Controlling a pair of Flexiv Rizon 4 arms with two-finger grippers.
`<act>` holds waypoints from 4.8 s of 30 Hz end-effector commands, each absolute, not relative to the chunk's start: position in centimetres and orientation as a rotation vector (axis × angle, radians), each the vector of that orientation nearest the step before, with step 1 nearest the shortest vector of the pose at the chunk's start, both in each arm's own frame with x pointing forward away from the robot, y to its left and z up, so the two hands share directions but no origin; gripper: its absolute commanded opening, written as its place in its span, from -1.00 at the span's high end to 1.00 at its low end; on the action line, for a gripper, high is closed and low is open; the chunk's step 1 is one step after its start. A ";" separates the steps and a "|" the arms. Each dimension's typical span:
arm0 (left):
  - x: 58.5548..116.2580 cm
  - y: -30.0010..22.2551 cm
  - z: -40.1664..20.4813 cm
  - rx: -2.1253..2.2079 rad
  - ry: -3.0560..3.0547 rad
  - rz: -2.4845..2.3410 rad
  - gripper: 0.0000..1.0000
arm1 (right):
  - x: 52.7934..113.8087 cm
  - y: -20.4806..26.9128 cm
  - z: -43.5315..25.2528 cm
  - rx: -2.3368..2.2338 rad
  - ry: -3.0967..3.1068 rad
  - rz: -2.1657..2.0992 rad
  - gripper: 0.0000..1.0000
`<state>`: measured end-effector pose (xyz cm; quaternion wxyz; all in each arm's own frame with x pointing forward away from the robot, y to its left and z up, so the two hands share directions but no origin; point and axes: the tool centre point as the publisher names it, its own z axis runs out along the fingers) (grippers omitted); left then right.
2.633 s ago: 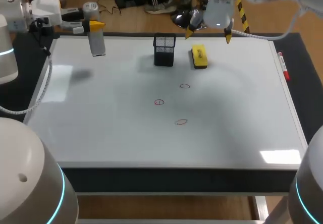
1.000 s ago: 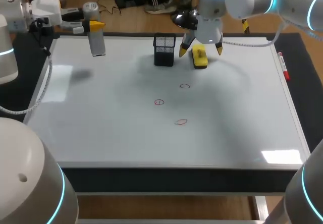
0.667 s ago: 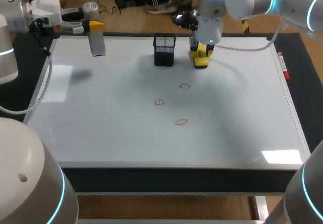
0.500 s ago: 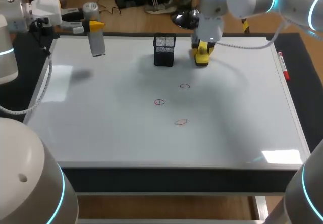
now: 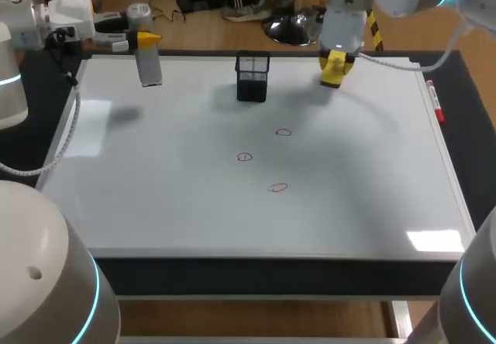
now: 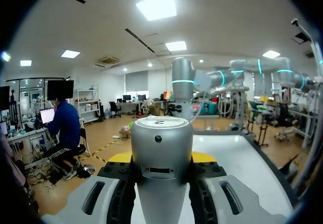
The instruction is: Pick up the inspection probe, press it on each red-marked spot on the whiteboard one by one, put down the probe, pick up the eraser, and wipe off all the red marks.
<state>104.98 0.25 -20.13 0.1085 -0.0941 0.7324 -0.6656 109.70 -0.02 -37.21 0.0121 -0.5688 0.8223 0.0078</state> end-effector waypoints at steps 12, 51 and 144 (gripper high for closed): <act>104.9 0.2 -20.1 -0.276 2.152 -1.958 1.00 | 105.0 -7.9 -36.5 -1.294 2.831 0.024 1.00; 104.9 0.2 -20.1 -0.276 2.152 -1.958 1.00 | 100.3 -12.4 -37.5 -1.064 2.935 0.101 1.00; 87.9 -20.6 -27.0 -0.016 2.222 -2.175 1.00 | 100.3 -12.4 -37.5 -1.064 2.935 0.101 1.00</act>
